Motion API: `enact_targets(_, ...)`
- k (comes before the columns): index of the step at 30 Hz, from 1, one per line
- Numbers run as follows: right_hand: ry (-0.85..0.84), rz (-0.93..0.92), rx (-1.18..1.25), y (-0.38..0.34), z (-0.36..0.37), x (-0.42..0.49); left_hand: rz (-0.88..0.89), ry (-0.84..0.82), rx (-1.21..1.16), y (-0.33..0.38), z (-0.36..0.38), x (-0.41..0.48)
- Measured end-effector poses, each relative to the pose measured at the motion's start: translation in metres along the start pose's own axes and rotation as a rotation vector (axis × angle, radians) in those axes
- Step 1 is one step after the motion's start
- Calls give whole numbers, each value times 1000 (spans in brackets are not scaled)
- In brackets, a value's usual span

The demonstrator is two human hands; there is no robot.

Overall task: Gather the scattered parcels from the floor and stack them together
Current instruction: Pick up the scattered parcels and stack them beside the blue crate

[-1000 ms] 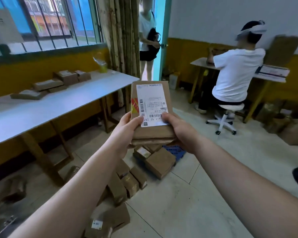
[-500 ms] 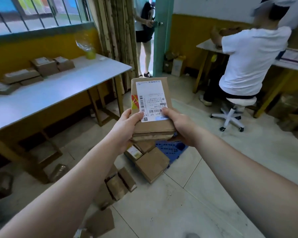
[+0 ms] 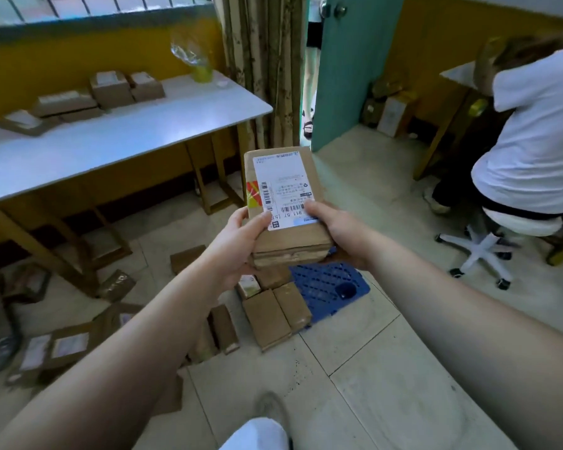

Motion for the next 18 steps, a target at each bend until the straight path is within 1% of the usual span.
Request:
enact_targets(3,-13,9,-12,-11,-11,33,-14,24,-12,-6,1,34)
enact_targets(5,16,-2,-53,-19,-17,55,-19,44,-30,-11,4,60)
enact_targets(11,142,-174,-455,-44,-49,107,-70,94,-64,-16,20,135)
enact_targets(13,136,-213,-580,-53,-57,121,-91,100,-38,-14,23,151)
enact_targets(16,72,-255,-750,-62,-62,144,-104,121,8,-9,25,172)
enact_targets(18,99,-280,-811,-65,-65,158,-118,116,54,-7,25,182)
Point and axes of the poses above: each hand's wrist, its own x-axis towards the middle knuckle, its own z-axis out of the palm, y = z × x, the point moved 1 cm from there along x, towards the middle knuckle, and after that the axes turned 13 degrees about z, right-handed, at the moved point
